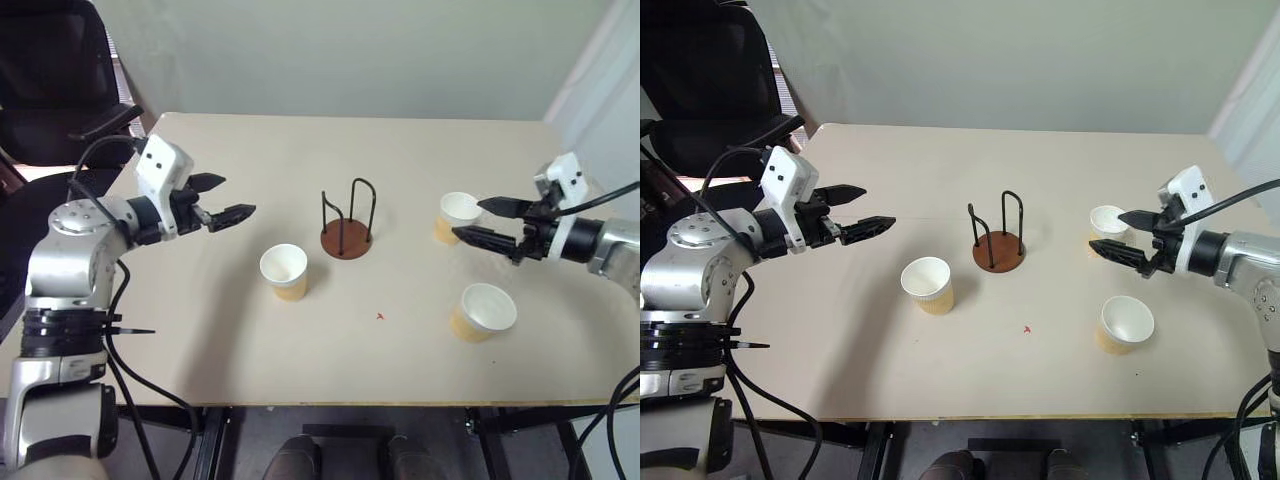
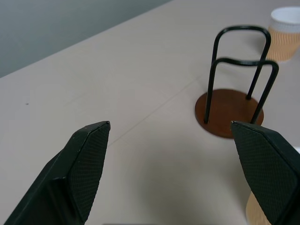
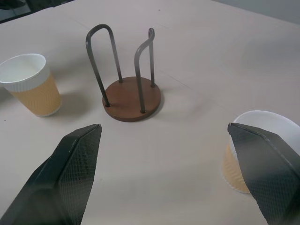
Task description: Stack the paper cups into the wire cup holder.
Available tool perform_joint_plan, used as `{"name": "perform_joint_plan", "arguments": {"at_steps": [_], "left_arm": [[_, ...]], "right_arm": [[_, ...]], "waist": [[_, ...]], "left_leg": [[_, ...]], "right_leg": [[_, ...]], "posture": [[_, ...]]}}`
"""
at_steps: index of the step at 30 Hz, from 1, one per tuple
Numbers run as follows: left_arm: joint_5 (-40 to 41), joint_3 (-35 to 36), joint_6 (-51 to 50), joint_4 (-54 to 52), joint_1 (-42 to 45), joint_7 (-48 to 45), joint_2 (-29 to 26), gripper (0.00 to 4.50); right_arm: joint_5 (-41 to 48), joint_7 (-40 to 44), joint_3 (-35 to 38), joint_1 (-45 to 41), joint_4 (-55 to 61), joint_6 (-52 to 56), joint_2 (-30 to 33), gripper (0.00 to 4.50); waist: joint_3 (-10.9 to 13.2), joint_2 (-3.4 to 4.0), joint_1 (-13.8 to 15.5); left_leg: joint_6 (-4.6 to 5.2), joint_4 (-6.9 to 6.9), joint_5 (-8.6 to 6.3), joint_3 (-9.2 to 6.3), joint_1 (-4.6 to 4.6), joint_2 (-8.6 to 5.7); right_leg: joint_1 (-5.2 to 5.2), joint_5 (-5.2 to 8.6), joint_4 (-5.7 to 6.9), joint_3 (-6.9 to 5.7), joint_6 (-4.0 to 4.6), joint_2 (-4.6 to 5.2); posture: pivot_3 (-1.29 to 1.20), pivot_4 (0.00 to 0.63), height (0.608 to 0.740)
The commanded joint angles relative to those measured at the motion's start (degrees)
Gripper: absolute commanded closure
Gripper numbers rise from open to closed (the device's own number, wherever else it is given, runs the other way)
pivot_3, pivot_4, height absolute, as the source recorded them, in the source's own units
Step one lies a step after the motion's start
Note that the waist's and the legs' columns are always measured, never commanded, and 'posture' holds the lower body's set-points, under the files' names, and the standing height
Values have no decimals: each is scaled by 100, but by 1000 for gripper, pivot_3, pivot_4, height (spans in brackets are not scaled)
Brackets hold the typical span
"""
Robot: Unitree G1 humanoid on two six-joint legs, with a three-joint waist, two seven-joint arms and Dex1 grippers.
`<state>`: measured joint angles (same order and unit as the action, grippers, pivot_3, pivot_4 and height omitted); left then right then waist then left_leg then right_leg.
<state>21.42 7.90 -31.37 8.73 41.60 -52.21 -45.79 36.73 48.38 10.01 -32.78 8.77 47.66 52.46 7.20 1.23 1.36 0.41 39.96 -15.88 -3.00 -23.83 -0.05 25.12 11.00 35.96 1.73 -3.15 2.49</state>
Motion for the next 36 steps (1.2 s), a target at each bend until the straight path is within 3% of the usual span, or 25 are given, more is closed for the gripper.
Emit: {"name": "perform_joint_plan", "arguments": {"at_steps": [1,10,17,36], "left_arm": [[64,-29,35,-171,133,-88,23,107],[587,-504,-622,-666,141,-1081,22,107],[315,-816,-489,-402,419,-996,317,107],[-404,-1486,-260,183,750,-606,1079,107]], "right_arm": [[-92,-5,204,-44,16,-166,79,0],[-31,-240,771,172,222,-20,251,0],[1187,-377,1659,450,1389,1206,484,0],[1573,-774,1589,428,1698,1405,651,0]], "waist": [[0,0,-4],[0,-1,4],[0,-1,13],[0,-1,24]], "left_leg": [[0,0,0,0,0,0],[0,0,0,1,-4,-1],[-2,-1,1,6,-3,0],[5,3,5,7,2,-1]], "right_leg": [[0,0,0,0,0,0],[1,0,-1,1,0,1],[0,0,0,1,0,1],[-6,-3,-3,5,-8,3]], "posture": [[0,150,740],[0,150,740],[0,150,740],[0,150,740]]}}
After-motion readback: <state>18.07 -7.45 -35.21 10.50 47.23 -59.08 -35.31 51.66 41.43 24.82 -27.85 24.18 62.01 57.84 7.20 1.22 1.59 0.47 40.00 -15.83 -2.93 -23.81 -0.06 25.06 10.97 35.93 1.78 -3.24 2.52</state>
